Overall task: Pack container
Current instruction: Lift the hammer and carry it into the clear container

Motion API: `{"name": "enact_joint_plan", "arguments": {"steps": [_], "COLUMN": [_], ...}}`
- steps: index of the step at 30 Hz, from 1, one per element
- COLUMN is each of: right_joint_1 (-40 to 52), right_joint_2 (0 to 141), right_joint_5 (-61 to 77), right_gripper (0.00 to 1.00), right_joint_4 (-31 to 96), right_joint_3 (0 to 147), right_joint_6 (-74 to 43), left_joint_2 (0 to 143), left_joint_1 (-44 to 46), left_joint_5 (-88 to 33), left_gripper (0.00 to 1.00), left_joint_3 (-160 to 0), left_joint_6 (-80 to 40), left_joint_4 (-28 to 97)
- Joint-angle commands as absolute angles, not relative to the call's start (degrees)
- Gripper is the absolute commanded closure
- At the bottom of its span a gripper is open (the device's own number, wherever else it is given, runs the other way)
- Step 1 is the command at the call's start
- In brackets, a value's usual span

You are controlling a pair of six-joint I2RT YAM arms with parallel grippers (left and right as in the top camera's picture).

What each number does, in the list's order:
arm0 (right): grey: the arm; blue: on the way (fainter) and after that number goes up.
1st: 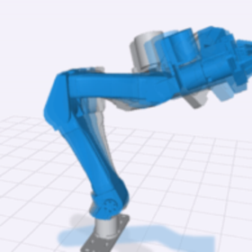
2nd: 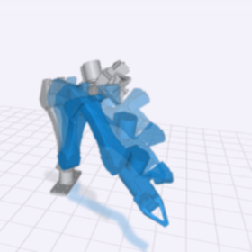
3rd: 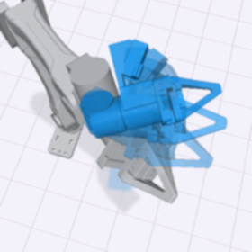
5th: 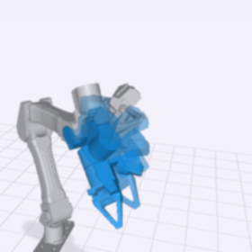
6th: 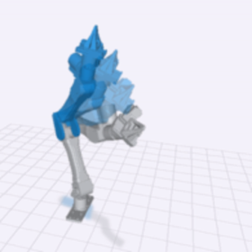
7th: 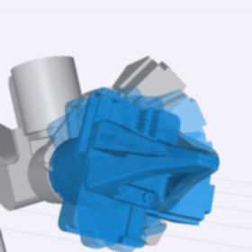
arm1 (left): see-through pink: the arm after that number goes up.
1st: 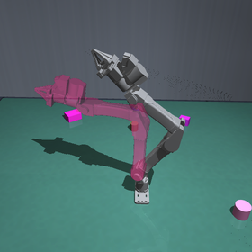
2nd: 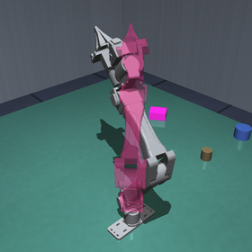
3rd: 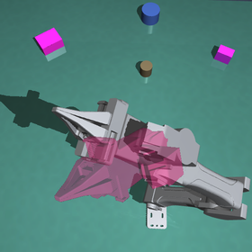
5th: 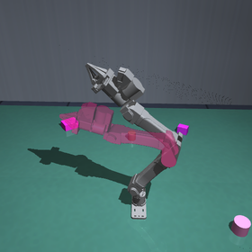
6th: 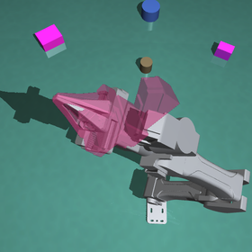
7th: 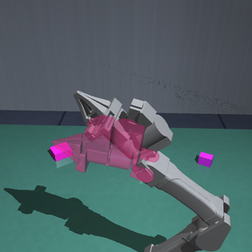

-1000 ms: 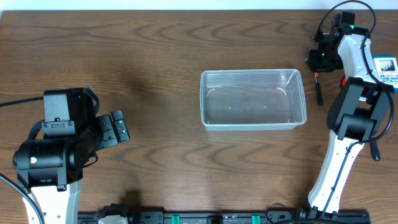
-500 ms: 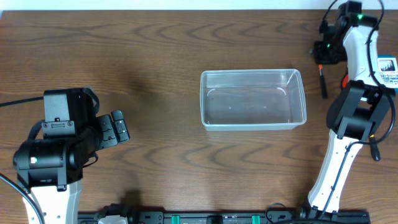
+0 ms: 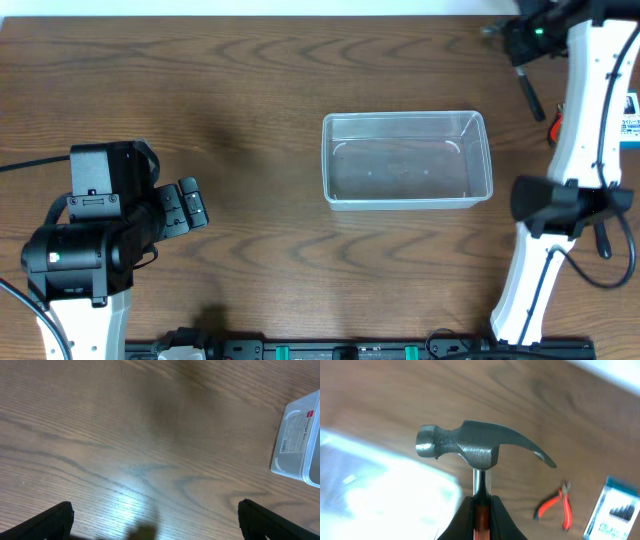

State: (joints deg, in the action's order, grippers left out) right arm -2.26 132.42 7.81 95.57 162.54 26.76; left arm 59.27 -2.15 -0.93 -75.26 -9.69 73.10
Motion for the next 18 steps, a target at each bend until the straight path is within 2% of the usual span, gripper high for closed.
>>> {"name": "enact_joint_plan", "arguments": {"steps": [1,9,18], "right_joint_1": [3.60,15.44,23.79], "right_joint_2": [128.73,128.55,127.42], "right_joint_5": [10.39,7.03,4.71], "right_gripper": [0.99,0.99,0.99], "right_joint_4": [97.32,97.32,97.34], "right_joint_3": [163.89,160.48,147.17], "right_joint_6": [35.83,36.95,35.64], "left_joint_2": [59.48,59.48,59.48], "left_joint_1": [-2.35,-2.35,-2.33], "left_joint_5": [-0.84,-0.84,-0.84], "left_gripper": [0.02,0.02,0.02], "left_joint_3": [-76.25,-76.25,-76.25], "left_joint_6": [-10.44,-10.41,-10.41], "left_joint_4": [73.17,72.97,73.06]}}
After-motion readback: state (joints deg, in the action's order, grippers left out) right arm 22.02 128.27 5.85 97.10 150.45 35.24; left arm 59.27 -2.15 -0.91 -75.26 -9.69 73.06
